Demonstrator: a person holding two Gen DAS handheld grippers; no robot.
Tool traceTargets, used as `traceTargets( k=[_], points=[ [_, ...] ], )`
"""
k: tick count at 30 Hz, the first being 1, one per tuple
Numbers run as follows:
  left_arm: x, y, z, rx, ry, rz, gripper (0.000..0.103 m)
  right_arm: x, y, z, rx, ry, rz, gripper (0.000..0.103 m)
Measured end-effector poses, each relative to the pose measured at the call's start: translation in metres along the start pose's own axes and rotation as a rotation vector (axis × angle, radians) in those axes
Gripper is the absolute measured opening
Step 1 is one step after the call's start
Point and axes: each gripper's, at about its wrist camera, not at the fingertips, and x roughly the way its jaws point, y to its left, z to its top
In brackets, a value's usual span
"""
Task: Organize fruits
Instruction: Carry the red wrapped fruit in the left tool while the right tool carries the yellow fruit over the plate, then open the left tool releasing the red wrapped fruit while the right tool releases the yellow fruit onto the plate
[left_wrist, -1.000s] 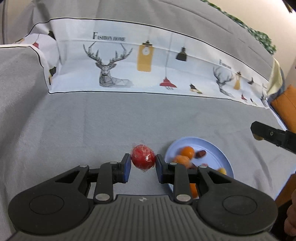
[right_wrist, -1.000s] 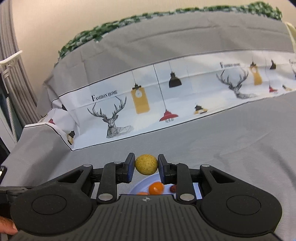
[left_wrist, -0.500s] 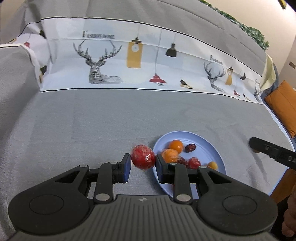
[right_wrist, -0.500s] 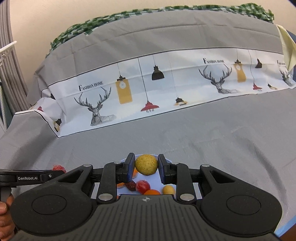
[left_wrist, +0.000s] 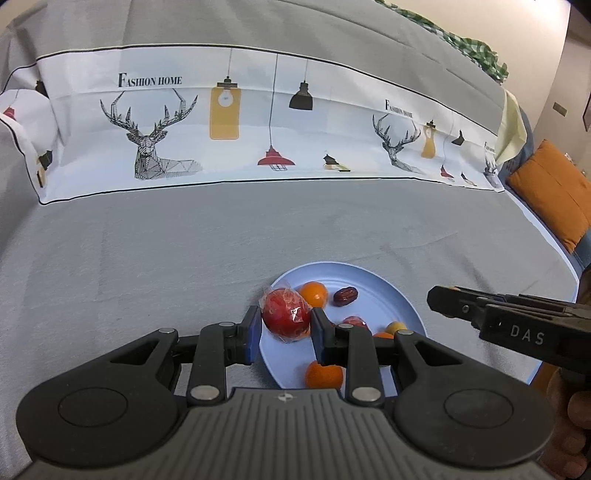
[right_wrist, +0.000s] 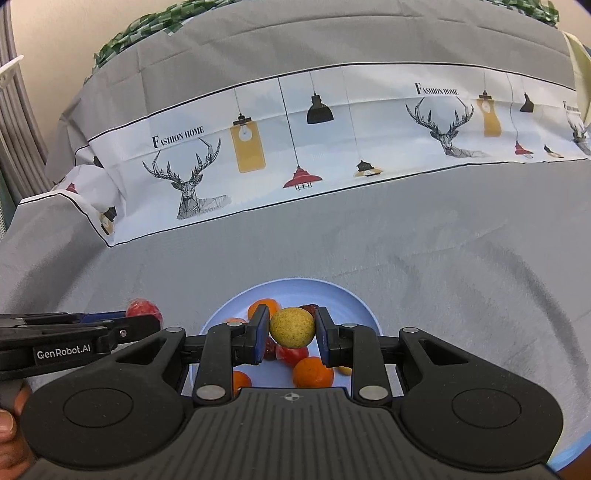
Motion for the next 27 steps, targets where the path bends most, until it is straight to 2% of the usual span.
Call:
traceTargets(
  k=[27],
  points=[
    [0.022, -0.012, -0.007, 0.030, 0.034, -0.020, 0.031, 0.009, 0.005, -0.004, -0.036, 0.061, 0.011, 0.028]
  ],
)
